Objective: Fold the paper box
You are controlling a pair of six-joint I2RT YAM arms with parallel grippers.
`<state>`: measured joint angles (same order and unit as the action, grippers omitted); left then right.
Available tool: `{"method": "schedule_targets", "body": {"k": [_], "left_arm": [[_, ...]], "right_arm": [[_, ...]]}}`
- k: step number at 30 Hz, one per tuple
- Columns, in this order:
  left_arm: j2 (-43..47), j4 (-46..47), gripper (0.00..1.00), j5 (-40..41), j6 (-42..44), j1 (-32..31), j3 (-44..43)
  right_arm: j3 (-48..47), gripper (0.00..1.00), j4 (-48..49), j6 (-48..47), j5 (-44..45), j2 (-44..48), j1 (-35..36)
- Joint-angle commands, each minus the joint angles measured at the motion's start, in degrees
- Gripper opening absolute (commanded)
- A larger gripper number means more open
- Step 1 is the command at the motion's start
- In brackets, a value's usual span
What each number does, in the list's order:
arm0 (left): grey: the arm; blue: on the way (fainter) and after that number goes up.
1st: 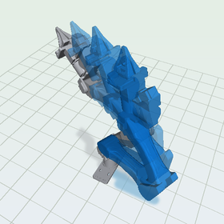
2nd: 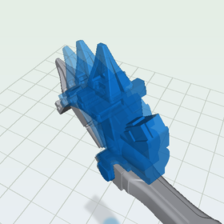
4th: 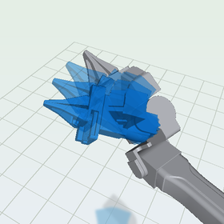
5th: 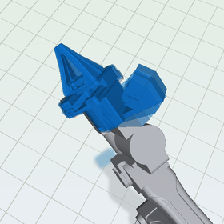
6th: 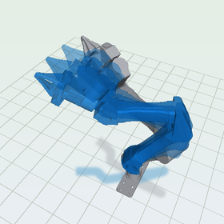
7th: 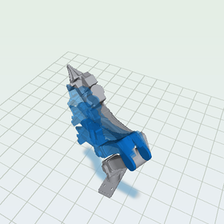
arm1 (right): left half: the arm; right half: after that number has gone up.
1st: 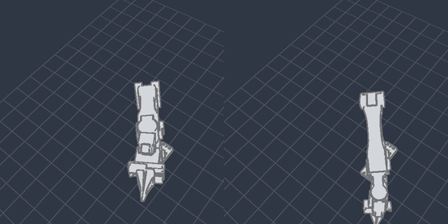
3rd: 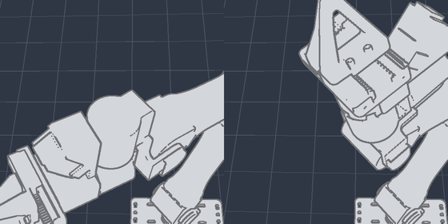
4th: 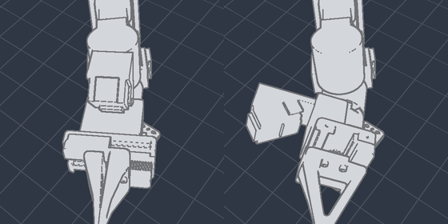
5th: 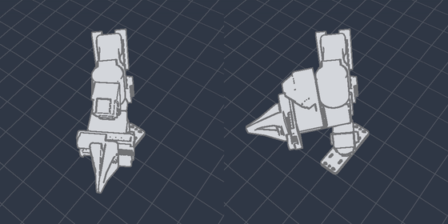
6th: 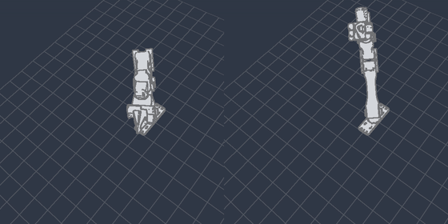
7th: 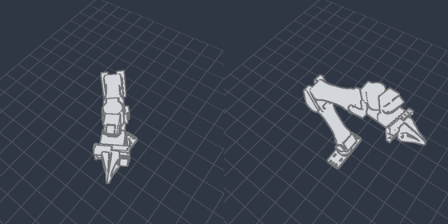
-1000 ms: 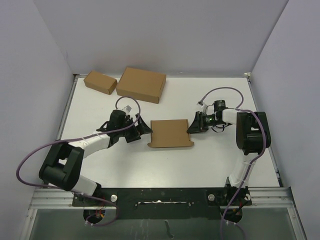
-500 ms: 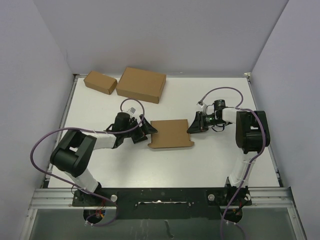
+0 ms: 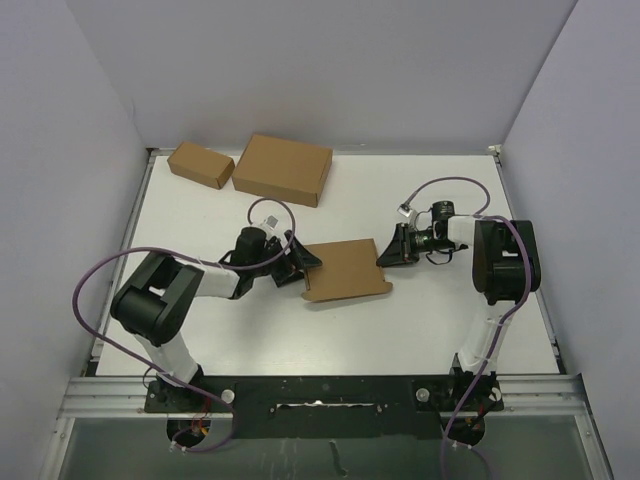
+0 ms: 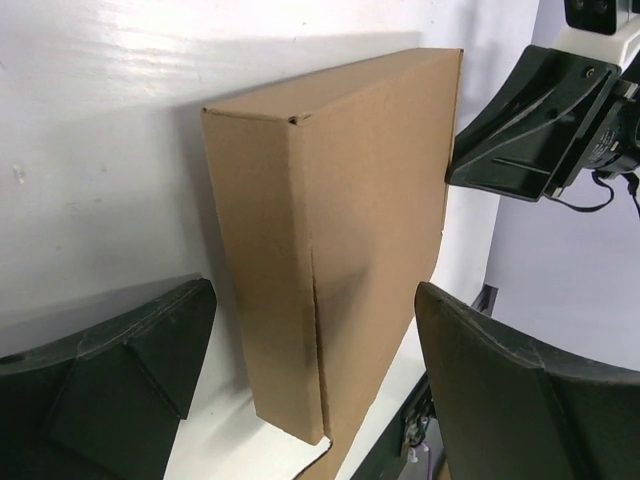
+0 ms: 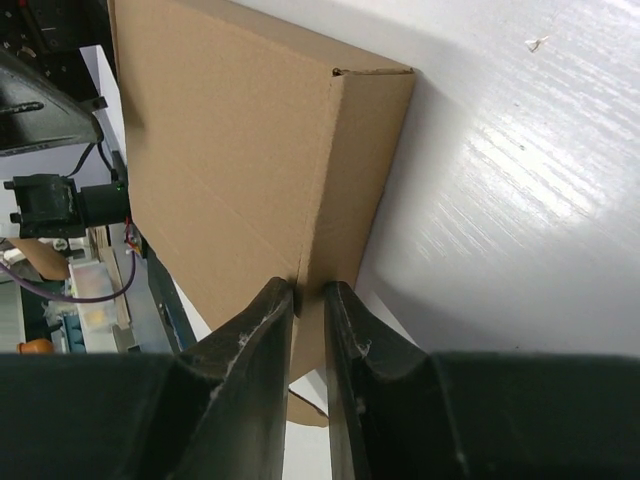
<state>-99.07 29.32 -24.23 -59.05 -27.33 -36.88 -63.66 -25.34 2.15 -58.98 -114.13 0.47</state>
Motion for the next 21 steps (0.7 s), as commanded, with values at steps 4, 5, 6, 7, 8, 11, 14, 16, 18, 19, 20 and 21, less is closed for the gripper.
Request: {"method": "schedule_targets", "body": {"k": [4, 5, 6, 7, 8, 11, 14, 16, 18, 19, 20, 21], "left_arm": [[-1.77, 5.4, 0.65, 0.33, -3.02, -1.89, 1.51], [-1.9, 6.75, 0.6, 0.14, -4.28, -1.93, 1.95], [-1.88, 7.76, 0.58, -0.01, -5.0, -1.98, 2.32], [-1.73, 8.15, 0.57, 0.08, -5.38, -2.08, 2.56], [-1.42, 8.08, 0.57, 0.33, -5.6, -2.29, 2.6], [-0.17, 7.07, 0.5, 1.32, -5.87, -2.81, 2.52], [1.07, 6.89, 0.39, 1.72, -6.63, -2.98, 2.6], [1.75, 6.85, 0.33, 1.73, -7.04, -3.08, 2.61], [2.47, 6.81, 0.27, 1.96, -7.68, -3.12, 2.76], [2.88, 6.76, 0.26, 2.01, -7.98, -3.08, 2.82], [3.36, 6.65, 0.25, 2.18, -8.2, -3.06, 2.91], [4.1, 6.5, 0.25, 2.3, -8.5, -3.08, 3.02]], "right_arm": [[0.0, 0.15, -0.61, -3.02, 9.15, -2.33, -0.92], [0.02, 0.15, -0.58, -3.1, 9.08, -2.24, -0.93], [0.03, 0.15, -0.61, -3.16, 9.06, -2.12, -0.93], [0.03, 0.15, -0.62, -3.25, 9.06, -2.01, -0.91], [0.03, 0.15, -0.59, -3.29, 8.95, -1.92, -0.91], [0.03, 0.15, -0.58, -3.49, 8.59, -1.7, -0.93], [-0.3, 0.16, -0.8, -4.22, 6.64, -1.03, -1.0], [-0.54, 0.18, -0.93, -4.85, 4.92, -0.02, -1.0], [-0.67, 0.2, -1.02, -5.58, 3.81, 1.38, -1.02], [-0.74, 0.21, -1.09, -5.92, 3.33, 2.01, -1.04], [-0.83, 0.21, -1.25, -6.28, 2.85, 2.76, -1.12], [-0.85, 0.22, -1.28, -6.44, 2.44, 3.44, -1.28]]}}
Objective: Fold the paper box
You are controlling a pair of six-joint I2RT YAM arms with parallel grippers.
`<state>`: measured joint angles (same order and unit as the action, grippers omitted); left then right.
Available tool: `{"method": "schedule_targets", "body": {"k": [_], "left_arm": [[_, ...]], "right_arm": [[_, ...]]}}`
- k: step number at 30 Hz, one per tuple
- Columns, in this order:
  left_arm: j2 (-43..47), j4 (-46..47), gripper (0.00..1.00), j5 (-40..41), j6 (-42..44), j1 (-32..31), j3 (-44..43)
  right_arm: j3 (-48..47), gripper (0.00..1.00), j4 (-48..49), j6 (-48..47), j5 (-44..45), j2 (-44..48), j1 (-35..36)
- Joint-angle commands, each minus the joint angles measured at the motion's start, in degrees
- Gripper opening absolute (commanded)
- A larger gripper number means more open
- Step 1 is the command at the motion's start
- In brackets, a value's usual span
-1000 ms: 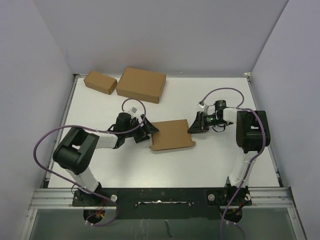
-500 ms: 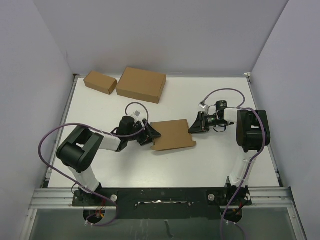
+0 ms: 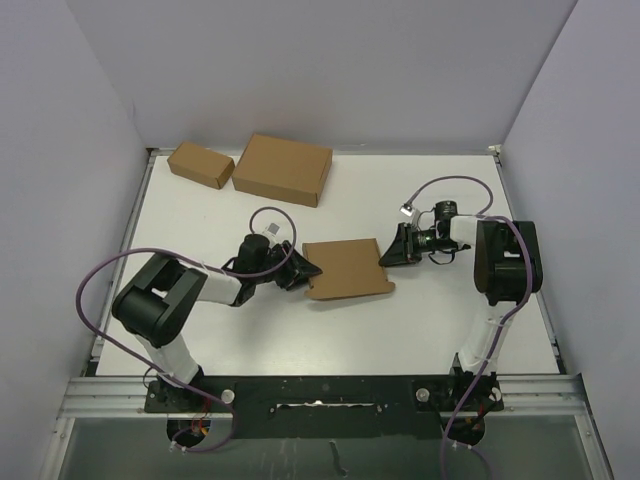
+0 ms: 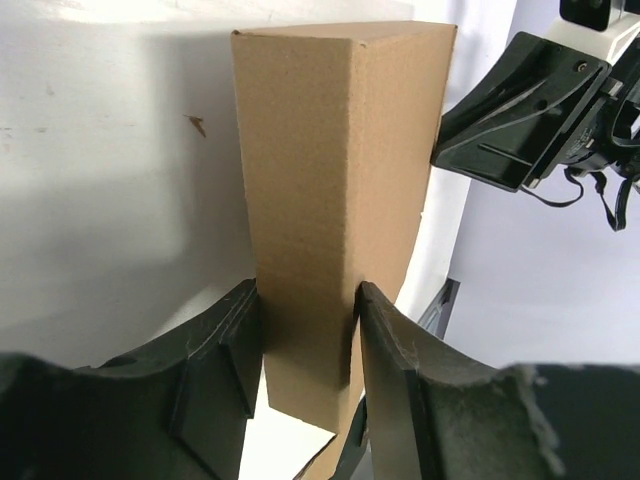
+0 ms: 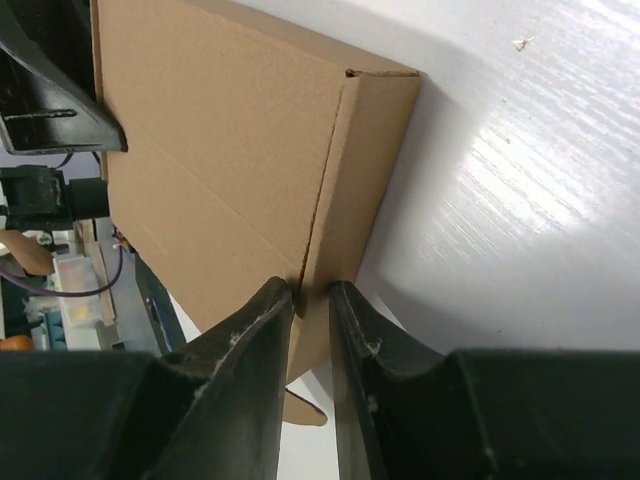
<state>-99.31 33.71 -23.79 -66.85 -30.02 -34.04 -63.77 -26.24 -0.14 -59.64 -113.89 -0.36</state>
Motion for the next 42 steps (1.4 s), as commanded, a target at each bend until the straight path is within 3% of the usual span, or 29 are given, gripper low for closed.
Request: {"method": "schedule_targets", "body": {"k": [1, 9, 15, 19, 25, 29, 42], "left_arm": [[4.91, 2.0, 0.25, 2.08, -0.92, -0.39, 0.29], [12.15, -2.54, 0.21, 3.82, -2.61, -0.3, 1.5], [17.76, -9.12, 0.2, 5.71, -5.54, -0.09, 1.24], [21.07, -15.56, 0.2, 6.66, -9.06, -0.04, -0.2], [25.4, -31.07, 0.2, 8.71, -14.57, 0.02, -4.74], [26.26, -37.46, 0.2, 8.21, -18.51, 0.13, -7.91], [23.81, -41.36, 0.2, 6.26, -28.23, -0.76, -14.81]], "right_arm": [[-0.74, 0.24, -0.39, -4.43, 2.73, 3.94, -0.58], [-1.7, 0.42, -3.97, -8.85, -0.03, 10.66, -4.12], [-2.07, 0.54, -8.37, -18.24, -2.37, 19.59, -3.12], [-2.96, 0.65, -13.71, -29.52, 2.87, 26.43, 4.44], [1.3, 0.99, -11.57, -45.42, 10.66, 39.18, 19.17], [4.82, 0.98, -7.92, -53.27, 10.94, 44.77, 23.87], [8.32, 0.99, -2.59, -54.26, 21.58, 43.15, 32.38]]}}
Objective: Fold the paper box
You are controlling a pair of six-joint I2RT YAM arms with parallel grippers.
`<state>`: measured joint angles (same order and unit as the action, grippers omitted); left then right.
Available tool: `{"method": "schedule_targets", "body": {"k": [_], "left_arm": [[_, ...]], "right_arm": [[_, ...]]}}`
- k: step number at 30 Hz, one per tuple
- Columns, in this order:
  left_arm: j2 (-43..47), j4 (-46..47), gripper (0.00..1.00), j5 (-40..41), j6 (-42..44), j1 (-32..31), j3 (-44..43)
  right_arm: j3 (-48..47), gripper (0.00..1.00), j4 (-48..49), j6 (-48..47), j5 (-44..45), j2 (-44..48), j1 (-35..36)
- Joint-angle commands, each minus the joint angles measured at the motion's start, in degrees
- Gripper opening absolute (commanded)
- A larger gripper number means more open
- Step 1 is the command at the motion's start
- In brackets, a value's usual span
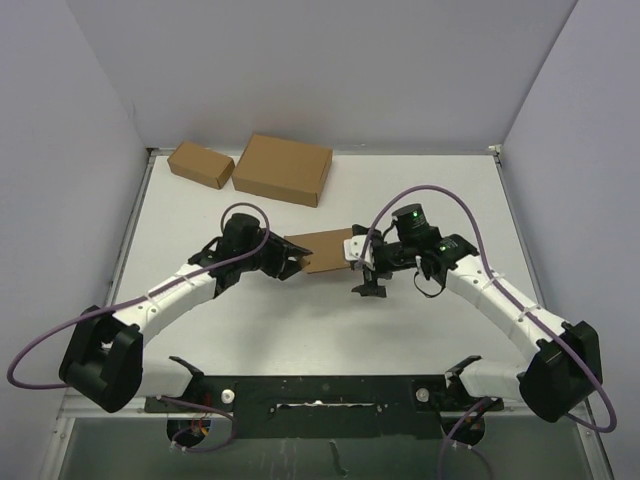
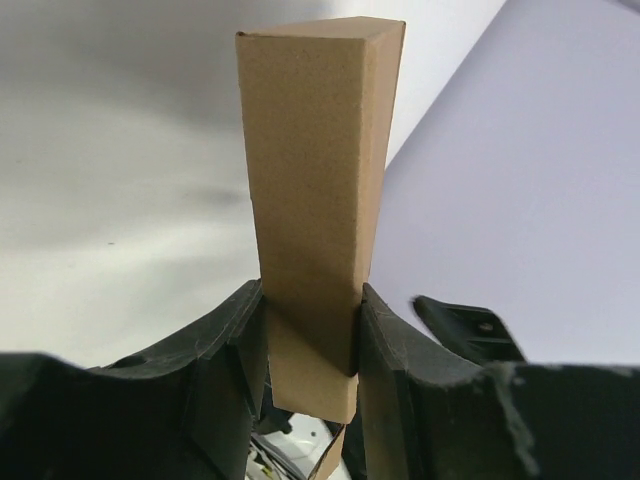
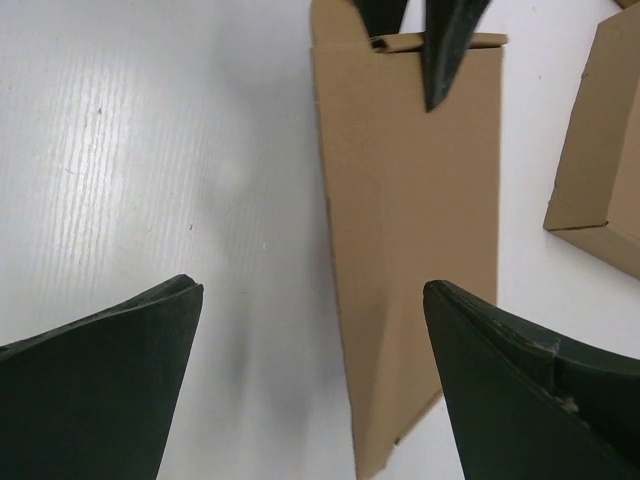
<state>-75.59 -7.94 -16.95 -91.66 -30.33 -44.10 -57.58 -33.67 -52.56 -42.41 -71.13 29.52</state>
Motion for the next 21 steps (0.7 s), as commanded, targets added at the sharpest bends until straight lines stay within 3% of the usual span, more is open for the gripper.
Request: {"method": "schedule_targets", "body": {"k": [1, 10, 21], "left_arm": [[-0.17, 0.25, 0.2, -0.57, -3.69, -0.51, -5.14], [-1.7, 1.27, 0.2, -0.68, -5.11, -1.57, -6.67], [-1.77, 2.88, 0.21, -1.15, -6.3, -1.67, -5.89]], "right_arm": [[2.62, 0.97, 5.83, -1.69, 5.85, 0.32, 3.25], [3.68, 0.84, 18.23, 2.81, 24.08, -2.16, 6.78], [7.68, 0.6, 25.08, -0.44, 30.66, -3.93, 10.03]]}}
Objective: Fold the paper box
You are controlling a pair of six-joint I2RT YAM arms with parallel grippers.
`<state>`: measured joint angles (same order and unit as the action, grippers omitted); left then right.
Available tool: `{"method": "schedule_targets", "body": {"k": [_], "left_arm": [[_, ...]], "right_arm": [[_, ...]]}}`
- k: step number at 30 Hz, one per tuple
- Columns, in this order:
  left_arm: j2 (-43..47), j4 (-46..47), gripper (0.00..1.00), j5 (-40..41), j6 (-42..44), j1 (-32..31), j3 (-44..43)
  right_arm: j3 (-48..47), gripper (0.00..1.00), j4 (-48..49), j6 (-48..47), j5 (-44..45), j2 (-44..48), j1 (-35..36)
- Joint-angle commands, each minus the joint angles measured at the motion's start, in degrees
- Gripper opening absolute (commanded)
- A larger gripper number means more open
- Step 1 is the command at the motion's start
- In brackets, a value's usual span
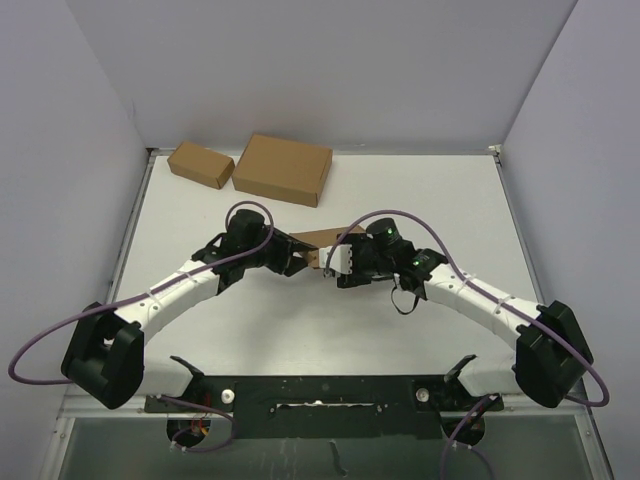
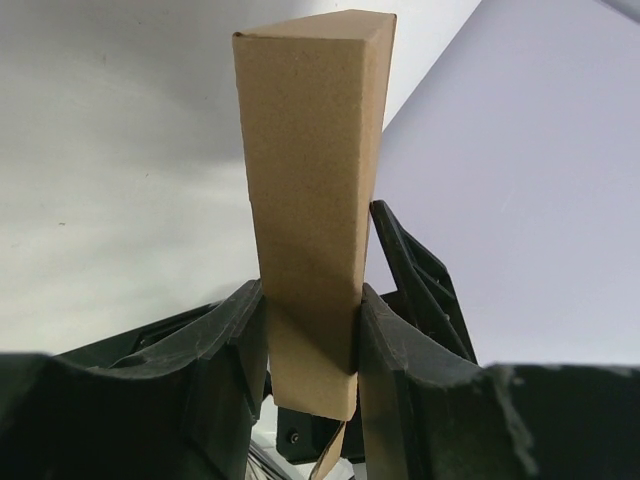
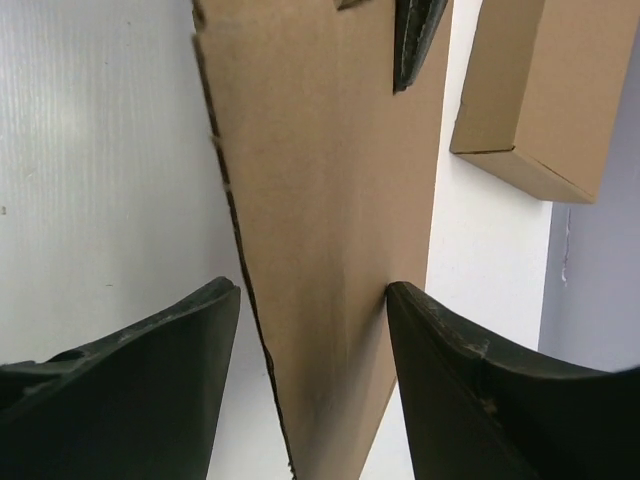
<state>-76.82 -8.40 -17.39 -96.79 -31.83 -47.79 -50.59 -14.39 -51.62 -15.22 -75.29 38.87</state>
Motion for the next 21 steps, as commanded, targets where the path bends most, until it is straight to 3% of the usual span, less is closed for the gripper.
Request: {"method": "schedule_targets", "body": {"k": [1, 7, 10, 15, 21], "left_arm": [[-0.53, 3.57, 0.21, -0.74, -1.22, -0.16, -1.99], [-0.68, 7.31, 0.27, -1.02, -2.29, -0.16, -0.17], [-1.25, 12.19, 0.38, -2.78, -3.3, -0.07, 1.33], [-0.99, 13.74, 0.64, -2.97, -2.86, -0.03, 2.0], [2.35, 13.14, 0.77, -1.21, -1.04, 0.22, 2.61]], "right_arm": [[0.79, 0.58, 5.9, -1.31, 3.57, 0.3, 0.68], [0.53, 0.38, 6.32, 0.09, 4.36, 0.62, 0.63], [0.49, 0.31, 6.32, 0.73, 4.43, 0.75, 0.5], [-0.24, 0.27, 5.71, 3.95, 1.85, 1.31, -1.37], [-1.37, 0.26, 4.86, 10.6, -4.99, 2.28, -6.72]]}}
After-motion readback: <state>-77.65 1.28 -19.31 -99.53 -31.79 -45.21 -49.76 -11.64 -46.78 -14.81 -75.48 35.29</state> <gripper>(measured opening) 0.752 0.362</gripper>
